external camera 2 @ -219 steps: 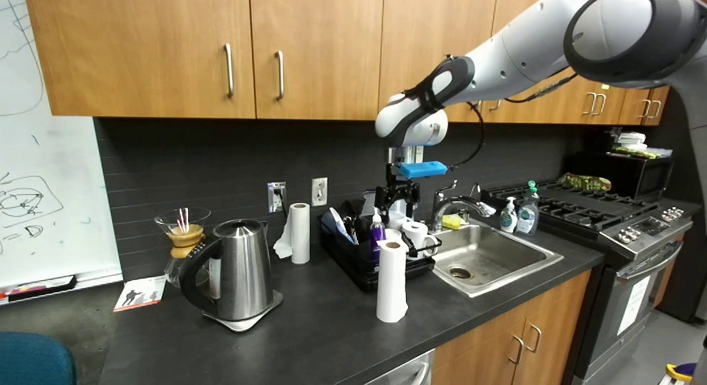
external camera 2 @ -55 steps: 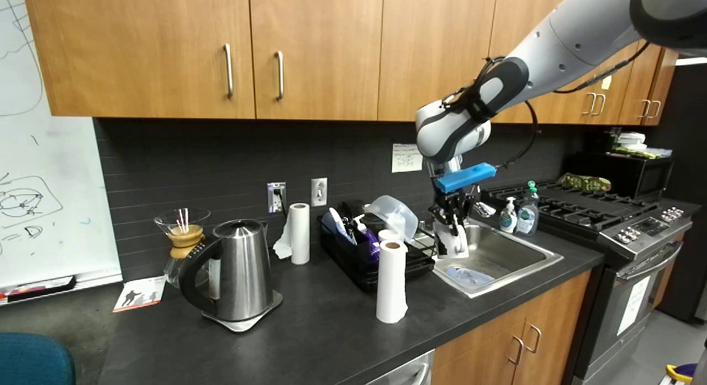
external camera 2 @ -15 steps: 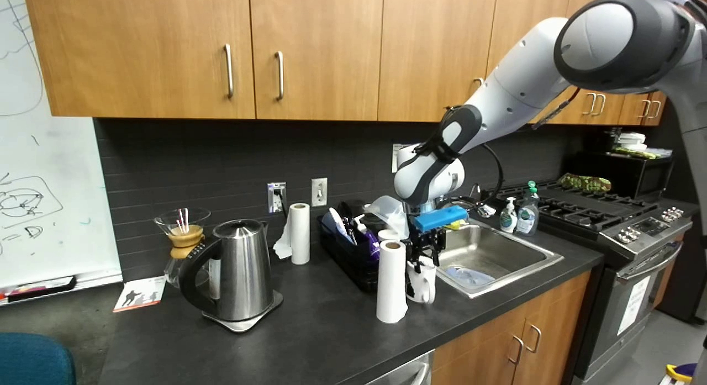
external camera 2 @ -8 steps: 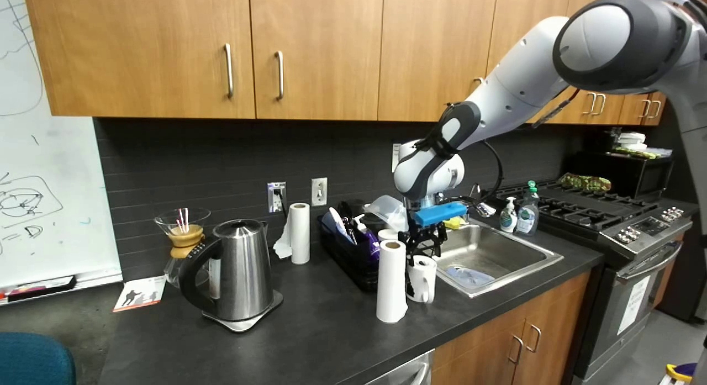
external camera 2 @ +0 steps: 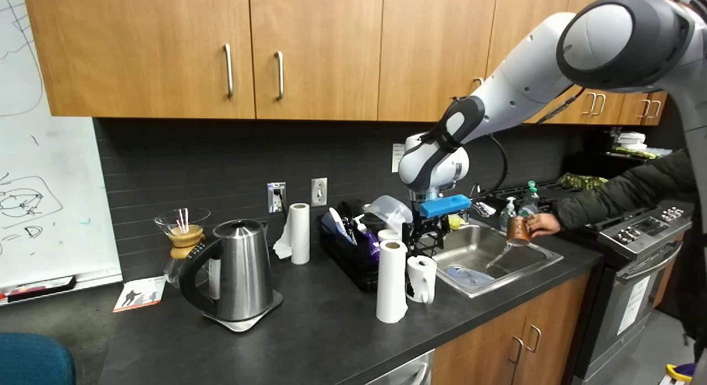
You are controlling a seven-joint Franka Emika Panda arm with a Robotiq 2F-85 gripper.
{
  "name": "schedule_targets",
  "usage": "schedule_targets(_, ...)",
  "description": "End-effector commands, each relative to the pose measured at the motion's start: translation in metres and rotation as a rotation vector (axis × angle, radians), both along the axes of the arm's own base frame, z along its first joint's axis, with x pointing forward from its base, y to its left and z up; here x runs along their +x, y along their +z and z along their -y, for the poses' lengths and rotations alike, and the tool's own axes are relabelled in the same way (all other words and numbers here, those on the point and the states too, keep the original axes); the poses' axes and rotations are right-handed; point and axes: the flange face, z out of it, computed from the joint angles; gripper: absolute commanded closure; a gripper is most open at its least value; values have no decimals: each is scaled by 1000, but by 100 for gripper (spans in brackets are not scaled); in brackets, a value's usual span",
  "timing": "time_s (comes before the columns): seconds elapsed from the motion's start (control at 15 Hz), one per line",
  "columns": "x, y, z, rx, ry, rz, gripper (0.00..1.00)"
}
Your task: Remove a white mug from the dish drying rack and put it on the countertop
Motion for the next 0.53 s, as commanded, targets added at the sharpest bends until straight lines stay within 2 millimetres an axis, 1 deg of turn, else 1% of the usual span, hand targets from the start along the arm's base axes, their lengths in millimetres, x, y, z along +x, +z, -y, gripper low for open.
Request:
schedule_targets(0.0, -2, 18, 8, 12, 8, 13, 0)
schedule_targets(0.2, 0, 22, 10, 15, 16, 23, 0)
schedule_targets(0.27, 3, 12, 8, -2, 6, 20, 0)
schedule_targets(0.47, 3, 14, 9, -1, 12, 23, 0)
